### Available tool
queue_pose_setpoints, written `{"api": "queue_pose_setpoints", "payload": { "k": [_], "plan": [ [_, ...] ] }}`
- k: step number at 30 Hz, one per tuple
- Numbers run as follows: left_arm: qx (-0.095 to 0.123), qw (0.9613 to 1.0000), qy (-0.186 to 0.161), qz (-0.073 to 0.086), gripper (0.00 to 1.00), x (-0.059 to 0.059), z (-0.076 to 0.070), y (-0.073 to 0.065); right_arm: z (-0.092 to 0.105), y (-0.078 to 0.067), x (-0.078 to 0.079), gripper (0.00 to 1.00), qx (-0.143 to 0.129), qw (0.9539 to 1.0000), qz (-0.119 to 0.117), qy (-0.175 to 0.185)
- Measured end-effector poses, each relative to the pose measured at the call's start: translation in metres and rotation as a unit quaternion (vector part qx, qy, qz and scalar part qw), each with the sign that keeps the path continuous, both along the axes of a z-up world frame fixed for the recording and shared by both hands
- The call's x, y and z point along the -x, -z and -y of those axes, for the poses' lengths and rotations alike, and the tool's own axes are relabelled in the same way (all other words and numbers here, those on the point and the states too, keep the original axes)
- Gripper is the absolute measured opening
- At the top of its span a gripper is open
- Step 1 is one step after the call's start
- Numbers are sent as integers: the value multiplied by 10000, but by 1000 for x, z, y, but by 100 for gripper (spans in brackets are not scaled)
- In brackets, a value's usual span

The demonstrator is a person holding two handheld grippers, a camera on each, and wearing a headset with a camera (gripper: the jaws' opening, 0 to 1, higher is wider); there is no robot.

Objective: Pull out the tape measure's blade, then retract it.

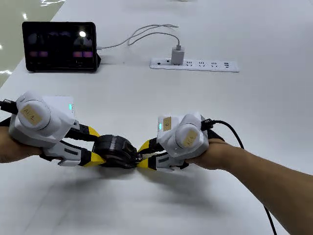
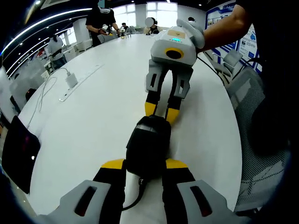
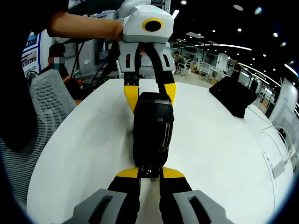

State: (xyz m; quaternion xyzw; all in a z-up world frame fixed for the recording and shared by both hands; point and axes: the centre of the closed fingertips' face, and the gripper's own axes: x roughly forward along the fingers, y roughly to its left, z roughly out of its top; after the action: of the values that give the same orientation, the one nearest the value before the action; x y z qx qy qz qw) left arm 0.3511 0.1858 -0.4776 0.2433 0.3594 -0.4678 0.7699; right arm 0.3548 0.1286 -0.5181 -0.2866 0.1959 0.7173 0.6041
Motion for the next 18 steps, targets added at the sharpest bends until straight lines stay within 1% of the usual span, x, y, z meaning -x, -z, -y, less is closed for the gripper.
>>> {"api": "queue_pose_setpoints", "payload": {
  "k": [4,12,18],
  "plan": [
    [4,10000,2,-10,24,0,0,0,0,0,0,11,-44,10000,-52,48],
    [10,10000,11,-30,23,0,0,0,0,0,0,9,1,10000,-41,33],
    [24,10000,11,-37,23,0,0,1,1,-1,0,9,16,10000,-80,23]
  ]
}}
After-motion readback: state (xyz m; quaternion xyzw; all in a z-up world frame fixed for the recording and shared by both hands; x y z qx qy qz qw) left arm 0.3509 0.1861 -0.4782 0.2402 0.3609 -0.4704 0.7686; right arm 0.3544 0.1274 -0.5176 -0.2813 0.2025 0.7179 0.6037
